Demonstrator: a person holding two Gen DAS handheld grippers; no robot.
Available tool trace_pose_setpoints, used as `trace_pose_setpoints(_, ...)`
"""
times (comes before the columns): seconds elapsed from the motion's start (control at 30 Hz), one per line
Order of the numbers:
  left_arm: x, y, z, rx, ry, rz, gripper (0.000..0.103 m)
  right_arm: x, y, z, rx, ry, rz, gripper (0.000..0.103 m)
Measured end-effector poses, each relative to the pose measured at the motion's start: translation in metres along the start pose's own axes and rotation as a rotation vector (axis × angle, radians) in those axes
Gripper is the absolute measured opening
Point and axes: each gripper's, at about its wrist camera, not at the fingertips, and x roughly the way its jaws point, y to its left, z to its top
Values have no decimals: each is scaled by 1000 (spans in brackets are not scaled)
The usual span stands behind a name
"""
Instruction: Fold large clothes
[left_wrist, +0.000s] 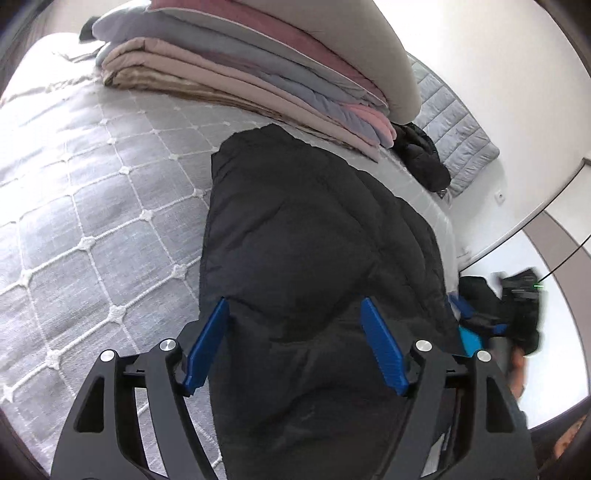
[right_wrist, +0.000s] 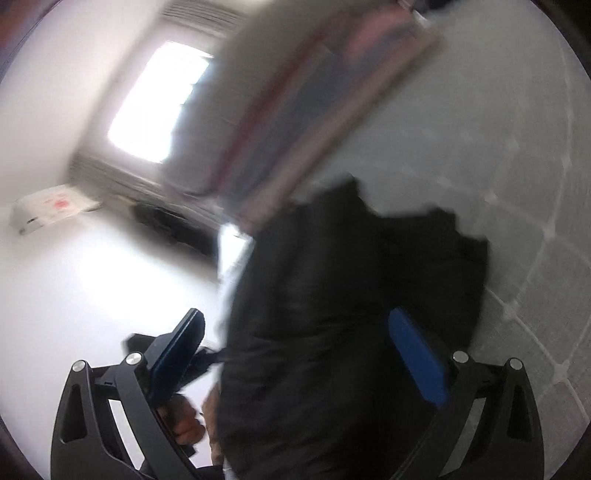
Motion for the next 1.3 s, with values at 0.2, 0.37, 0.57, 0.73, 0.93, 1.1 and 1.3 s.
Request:
trace_pose_setpoints(0.2, -11, -15, -9, 89, -38, 116, 71, 36, 18, -24, -56, 168, -8, 96)
trace_pose_setpoints(0.37, -12, -33, -15, 210, -62, 222, 72, 41, 6, -27, -22, 146, -67, 96)
trace_pose_setpoints(0.57, -19, -59, -30, 373, -101, 332, 73, -17, -3, -39, 74, -119, -263, 96)
trace_pose_setpoints(0.73, -25, -67, -42, 432, -106, 345, 78, 3, -77, -52, 420, -23, -185, 96)
trace_pose_setpoints(0.93, -34, -10, -31, 71, 32, 40, 78, 23, -94, -58, 512, 30, -34, 96)
trace_pose_setpoints(1.1, -23, 50, -35, -216, 128, -119, 78, 30, -90, -55, 483, 64, -15, 96)
trace_pose_setpoints(1.3, -5, 58, -45, -242, 195, -147, 79, 58, -61, -52, 379, 140, -118, 96)
